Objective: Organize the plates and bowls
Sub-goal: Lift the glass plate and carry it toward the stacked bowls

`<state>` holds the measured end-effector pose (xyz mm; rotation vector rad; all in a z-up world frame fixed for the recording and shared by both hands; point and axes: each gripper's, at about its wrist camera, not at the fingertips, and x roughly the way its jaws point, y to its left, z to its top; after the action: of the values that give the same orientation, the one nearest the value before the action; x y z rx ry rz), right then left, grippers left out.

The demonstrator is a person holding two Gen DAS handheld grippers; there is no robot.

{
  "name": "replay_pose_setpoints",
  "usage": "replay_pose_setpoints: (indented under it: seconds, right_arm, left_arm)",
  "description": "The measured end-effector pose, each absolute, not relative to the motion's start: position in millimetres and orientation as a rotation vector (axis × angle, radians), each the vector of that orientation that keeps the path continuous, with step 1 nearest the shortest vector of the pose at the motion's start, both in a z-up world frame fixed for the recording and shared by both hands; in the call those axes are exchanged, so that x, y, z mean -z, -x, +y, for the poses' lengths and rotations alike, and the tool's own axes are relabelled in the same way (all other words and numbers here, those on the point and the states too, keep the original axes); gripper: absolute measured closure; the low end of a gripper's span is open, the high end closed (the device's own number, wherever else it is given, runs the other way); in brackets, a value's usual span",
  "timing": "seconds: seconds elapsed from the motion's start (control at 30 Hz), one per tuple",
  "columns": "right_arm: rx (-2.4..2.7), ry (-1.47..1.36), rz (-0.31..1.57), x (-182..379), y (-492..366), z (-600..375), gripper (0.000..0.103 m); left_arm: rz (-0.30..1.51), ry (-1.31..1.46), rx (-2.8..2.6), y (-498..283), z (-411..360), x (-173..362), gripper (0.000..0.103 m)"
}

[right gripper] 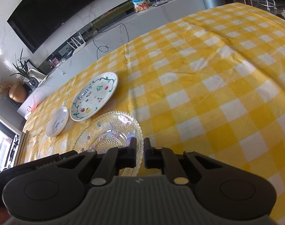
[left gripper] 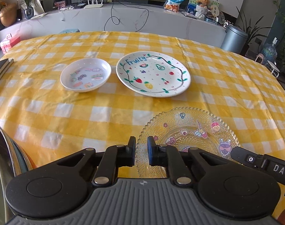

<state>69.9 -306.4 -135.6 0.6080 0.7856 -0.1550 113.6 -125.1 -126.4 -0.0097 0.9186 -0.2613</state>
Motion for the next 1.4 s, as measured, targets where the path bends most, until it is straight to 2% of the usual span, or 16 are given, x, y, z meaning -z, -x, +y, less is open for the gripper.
replay_pose_setpoints:
  seconds: [0.27,0.4,0.47,0.6,0.67,0.77,0.97,1.4]
  right_arm:
    - [0.184,-0.652,0.800,140,-49,-323,0.098]
    - [0.151,-0.678,0.795,146,-48,-329,0.096]
    - [0.135,-0.708,0.789,148,-45,-333,0.094]
    - [0.129,-0.756,0.787,152,-42,-338,0.092]
    - [0.127,-0.768,0.786,153,-42,-338,0.092]
    - [0.120,-0.773,0.792,153,-43,-337,0.096]
    - [0.136,-0.736,0.799,148,-40,-331,0.097]
    - [0.135,-0.668,0.834,129,-11,-312,0.097]
  left_arm:
    - [0.944,0.054,0.307,-94,-126,126,0.089]
    - [0.995,0.189,0.298,-93,-113,134,0.078]
    - [0.978,0.185,0.295,-89,-112,135,0.078]
    - [0.957,0.170,0.296,-85,-116,135,0.078]
    - [0.955,0.168,0.300,-86,-117,134,0.082]
    - [0.952,0.159,0.296,-85,-118,134,0.083]
    - [0.949,0.135,0.299,-75,-115,127,0.089]
    - [0.944,0.138,0.297,-34,-99,119,0.089]
